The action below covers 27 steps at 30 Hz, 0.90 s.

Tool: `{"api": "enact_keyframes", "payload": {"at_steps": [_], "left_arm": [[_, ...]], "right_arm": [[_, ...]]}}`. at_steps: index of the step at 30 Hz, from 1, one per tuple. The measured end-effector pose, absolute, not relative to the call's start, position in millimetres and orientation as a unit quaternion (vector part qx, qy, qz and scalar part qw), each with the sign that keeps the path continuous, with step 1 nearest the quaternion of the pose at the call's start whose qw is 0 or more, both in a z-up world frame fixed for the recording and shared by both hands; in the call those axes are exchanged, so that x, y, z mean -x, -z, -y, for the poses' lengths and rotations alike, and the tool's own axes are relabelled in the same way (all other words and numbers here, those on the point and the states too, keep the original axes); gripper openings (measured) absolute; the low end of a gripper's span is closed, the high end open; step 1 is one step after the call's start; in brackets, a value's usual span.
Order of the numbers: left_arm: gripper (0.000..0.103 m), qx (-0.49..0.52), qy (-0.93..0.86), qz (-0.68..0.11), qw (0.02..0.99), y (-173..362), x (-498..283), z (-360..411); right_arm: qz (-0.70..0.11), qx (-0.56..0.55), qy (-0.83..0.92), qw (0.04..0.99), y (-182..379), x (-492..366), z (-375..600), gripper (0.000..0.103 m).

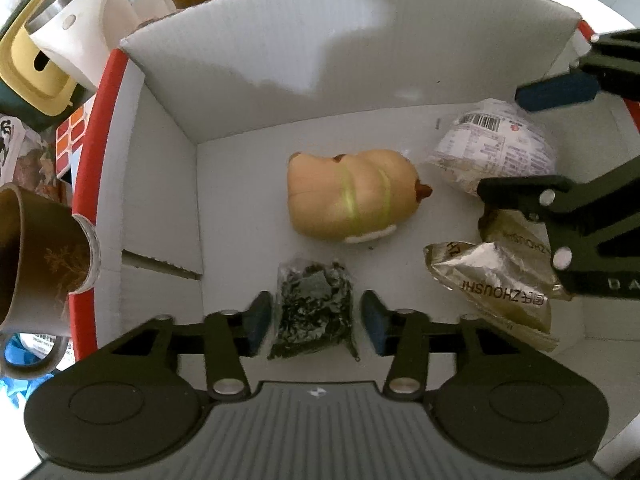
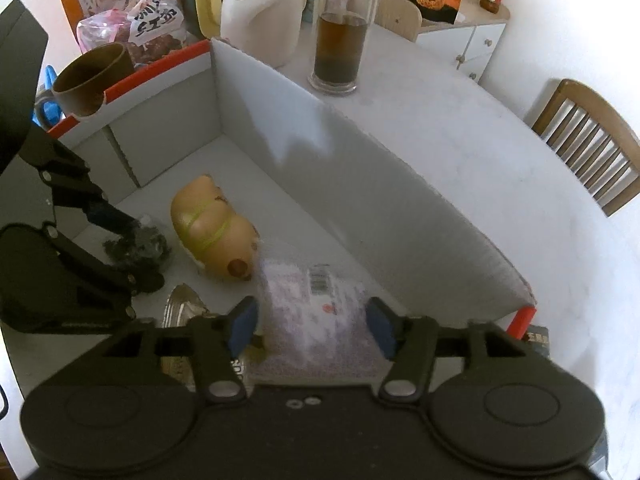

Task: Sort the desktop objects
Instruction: 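Open the left tool to drop the seaweed bag while the right tool releases the pink-white bag, then withdraw both tools from the box toward the loose items on the table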

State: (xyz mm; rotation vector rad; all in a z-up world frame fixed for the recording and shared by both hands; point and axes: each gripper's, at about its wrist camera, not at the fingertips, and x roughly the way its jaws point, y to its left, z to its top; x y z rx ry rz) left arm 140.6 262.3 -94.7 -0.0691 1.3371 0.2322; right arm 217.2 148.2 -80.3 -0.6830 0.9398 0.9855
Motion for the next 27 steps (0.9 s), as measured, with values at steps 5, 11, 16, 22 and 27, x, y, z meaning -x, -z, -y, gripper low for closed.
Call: {"api": "enact_keyframes", "payload": {"at_steps": [5, 11, 16, 22, 27], "left_arm": [[0.065, 0.033, -0.109, -0.61, 0.784, 87, -137, -260], [0.066, 0.029, -0.103, -0.604, 0.79, 80, -128, -262], [0.07, 0.03, -0.101, -0.591, 0.8, 67, -119, -259], [0.072, 0.027, -0.104, -0.575, 0.811, 50, -115, -259], [0.072, 0.025, -0.103, -0.563, 0.82, 58, -121, -262]], "right_arm": [[-0.418, 0.303, -0.457, 0.724, 73, -212, -148, 0.069], [-0.415, 0.301, -0.456, 0.728, 66, -209, -146, 0.07], [-0.417, 0.291, -0.454, 0.732, 60, -206, -139, 0.07], [-0.416, 0.278, -0.451, 0.739, 48, -200, -126, 0.07], [-0.41, 0.265, -0.451, 0.747, 35, -193, -114, 0.071]]}}
